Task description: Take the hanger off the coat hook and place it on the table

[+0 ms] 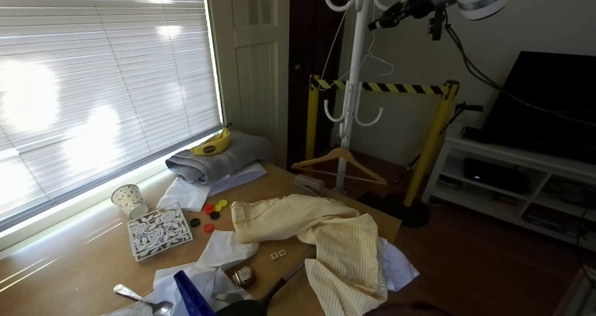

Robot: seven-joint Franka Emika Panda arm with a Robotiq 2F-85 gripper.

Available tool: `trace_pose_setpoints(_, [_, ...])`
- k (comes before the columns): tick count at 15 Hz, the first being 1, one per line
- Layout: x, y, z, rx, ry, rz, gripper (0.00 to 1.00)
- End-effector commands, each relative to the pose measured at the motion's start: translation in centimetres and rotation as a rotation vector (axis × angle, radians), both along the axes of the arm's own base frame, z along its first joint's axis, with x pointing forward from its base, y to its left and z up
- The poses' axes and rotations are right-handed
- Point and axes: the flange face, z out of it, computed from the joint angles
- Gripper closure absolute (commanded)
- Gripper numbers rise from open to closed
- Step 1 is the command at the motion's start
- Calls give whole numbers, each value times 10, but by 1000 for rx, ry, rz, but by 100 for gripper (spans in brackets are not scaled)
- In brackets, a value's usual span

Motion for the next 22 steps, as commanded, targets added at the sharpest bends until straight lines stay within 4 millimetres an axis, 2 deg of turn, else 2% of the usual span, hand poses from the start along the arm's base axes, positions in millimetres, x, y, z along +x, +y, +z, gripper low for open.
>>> trace_pose_setpoints(1, [0, 19, 14, -75, -83, 51, 99])
trace_pose_setpoints(8, [-7, 76, 27, -206, -165, 253, 99])
trace_pose_setpoints(10, [-7, 87, 18, -198, -98, 314, 99])
trace_pose_setpoints(16, [7, 112, -31, -216, 146, 436, 99])
trace_pose_setpoints(20, [23, 141, -81, -243, 337, 560, 99])
trace_pose_setpoints(22, [31, 156, -98, -251, 410, 626, 99])
